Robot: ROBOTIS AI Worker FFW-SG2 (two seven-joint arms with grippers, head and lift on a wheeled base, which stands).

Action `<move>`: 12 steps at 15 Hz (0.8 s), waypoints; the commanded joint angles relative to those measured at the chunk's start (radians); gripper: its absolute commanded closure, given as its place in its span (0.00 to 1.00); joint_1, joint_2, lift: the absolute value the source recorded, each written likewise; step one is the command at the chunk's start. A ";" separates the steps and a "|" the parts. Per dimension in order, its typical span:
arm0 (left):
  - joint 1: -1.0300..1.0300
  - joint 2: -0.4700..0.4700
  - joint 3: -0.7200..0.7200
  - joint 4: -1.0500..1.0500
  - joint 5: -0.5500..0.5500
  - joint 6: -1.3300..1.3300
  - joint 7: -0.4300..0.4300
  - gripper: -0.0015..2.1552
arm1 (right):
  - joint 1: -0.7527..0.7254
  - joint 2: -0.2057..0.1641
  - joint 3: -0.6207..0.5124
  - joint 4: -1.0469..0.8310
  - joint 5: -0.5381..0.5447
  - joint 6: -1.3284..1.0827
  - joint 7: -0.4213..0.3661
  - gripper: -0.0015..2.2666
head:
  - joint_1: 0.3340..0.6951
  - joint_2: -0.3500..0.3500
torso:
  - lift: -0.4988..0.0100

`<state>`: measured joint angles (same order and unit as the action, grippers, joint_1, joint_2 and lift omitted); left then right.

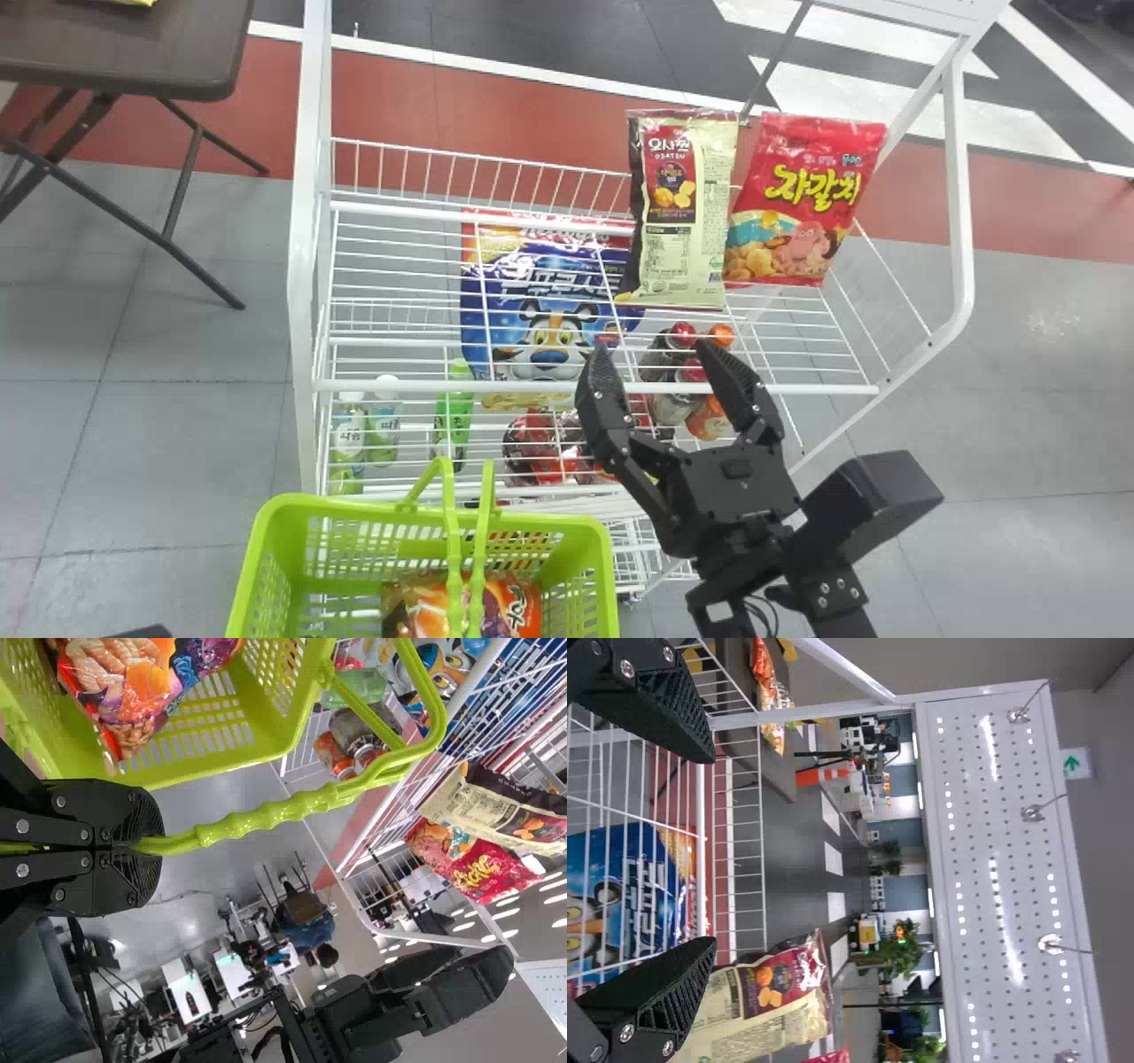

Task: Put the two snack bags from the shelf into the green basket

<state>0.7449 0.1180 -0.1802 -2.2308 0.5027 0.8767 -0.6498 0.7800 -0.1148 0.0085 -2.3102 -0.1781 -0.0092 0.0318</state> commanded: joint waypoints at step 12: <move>0.008 0.011 0.013 -0.004 0.017 0.000 -0.004 0.88 | 0.002 0.017 0.005 -0.014 -0.006 0.033 -0.007 0.03 | 1.00 0.00 | 0.96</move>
<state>0.7532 0.1284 -0.1679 -2.2343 0.5189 0.8768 -0.6535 0.7823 -0.0985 0.0133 -2.3240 -0.1839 0.0263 0.0245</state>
